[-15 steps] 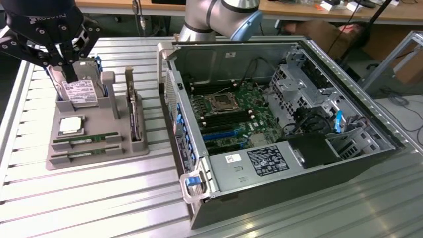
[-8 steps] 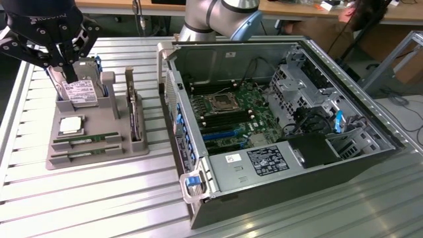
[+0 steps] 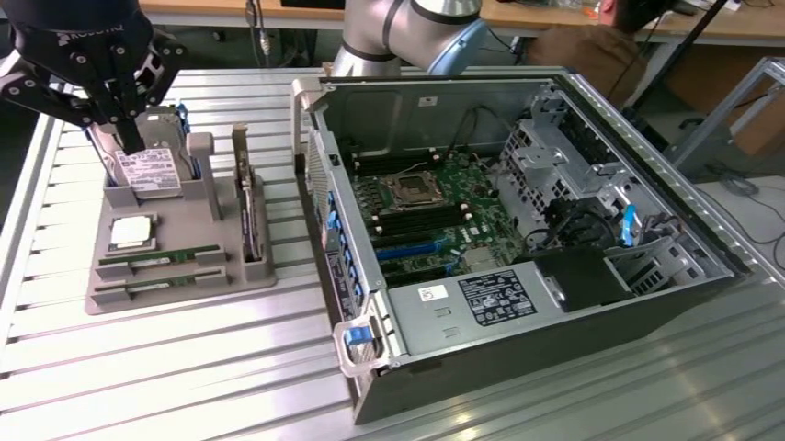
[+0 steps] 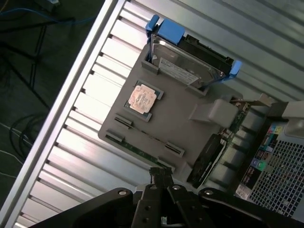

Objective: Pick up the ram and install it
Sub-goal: 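Pick up the ram and move it above insertion slot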

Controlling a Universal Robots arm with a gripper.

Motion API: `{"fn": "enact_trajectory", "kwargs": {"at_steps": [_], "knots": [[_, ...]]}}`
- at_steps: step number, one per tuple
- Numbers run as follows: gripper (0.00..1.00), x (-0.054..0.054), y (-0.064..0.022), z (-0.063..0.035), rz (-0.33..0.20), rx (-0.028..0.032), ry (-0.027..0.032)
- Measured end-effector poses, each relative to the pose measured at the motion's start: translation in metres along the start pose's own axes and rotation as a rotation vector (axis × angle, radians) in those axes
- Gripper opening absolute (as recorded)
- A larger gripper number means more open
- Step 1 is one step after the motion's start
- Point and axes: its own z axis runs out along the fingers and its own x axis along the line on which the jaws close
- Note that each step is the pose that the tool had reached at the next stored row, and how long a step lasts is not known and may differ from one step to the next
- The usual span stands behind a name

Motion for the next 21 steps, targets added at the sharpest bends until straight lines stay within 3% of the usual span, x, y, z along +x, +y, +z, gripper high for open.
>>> {"fn": "enact_trajectory", "kwargs": {"at_steps": [21], "knots": [[0.10, 0.0000, 0.0000, 0.0000, -0.135, -0.0002, 0.0052]]}}
